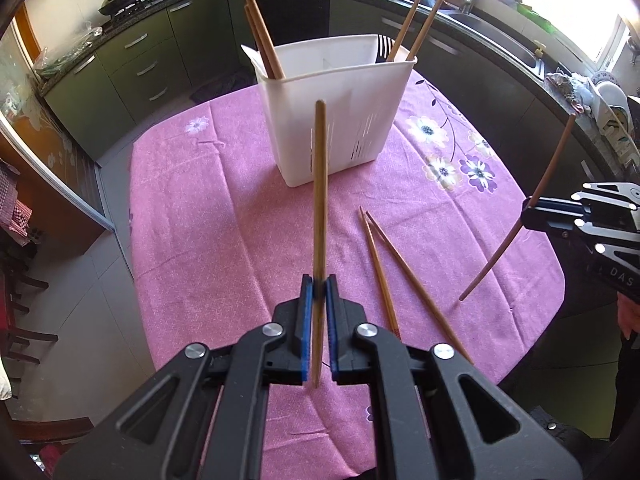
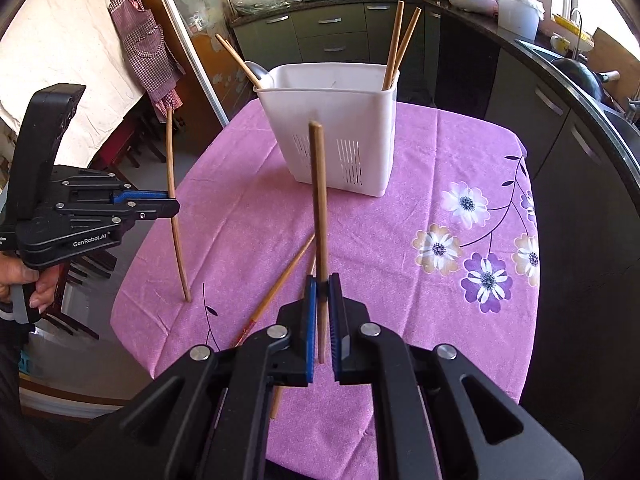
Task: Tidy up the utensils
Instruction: 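Drop the chopstick into the white holder by opening the left tool while the right tool carries its chopstick over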
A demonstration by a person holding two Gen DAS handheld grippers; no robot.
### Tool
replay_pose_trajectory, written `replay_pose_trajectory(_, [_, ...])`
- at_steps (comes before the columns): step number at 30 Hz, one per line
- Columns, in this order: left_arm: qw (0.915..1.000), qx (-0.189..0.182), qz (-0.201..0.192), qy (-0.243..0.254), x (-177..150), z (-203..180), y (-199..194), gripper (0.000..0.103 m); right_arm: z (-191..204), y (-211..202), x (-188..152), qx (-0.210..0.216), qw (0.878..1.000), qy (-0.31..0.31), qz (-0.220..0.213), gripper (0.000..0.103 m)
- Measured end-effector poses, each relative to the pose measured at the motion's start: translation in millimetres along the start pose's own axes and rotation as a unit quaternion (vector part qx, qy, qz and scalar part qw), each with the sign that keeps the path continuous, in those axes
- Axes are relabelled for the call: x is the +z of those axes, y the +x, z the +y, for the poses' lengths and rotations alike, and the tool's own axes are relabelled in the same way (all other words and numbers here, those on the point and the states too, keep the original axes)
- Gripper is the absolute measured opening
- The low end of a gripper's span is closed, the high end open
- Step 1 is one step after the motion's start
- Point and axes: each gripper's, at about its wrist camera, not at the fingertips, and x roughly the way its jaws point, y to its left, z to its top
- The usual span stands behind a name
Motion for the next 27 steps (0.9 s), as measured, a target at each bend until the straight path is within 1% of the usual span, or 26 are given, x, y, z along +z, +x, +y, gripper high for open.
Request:
replay_pose_trajectory(6, [1.0000, 0.001, -0.004, 0.006, -3, -4, -5, 0.007, -5, 4, -3, 0.004, 1.000, -0.001, -0.001, 0.007])
replay_pose_trajectory(13, [0.9997, -0.002, -0.024, 0.006, 4, -5, -22, 0.007, 0, -10, 6, 0.007, 1.000, -0.007, -0.020, 0.007])
replay_pose_trajectory(27, [0.9970, -0.012, -0.075, 0.014, 45, -9, -63, 0.007, -4, -37, 47, 0.011, 0.998, 0.003, -0.062, 0.007])
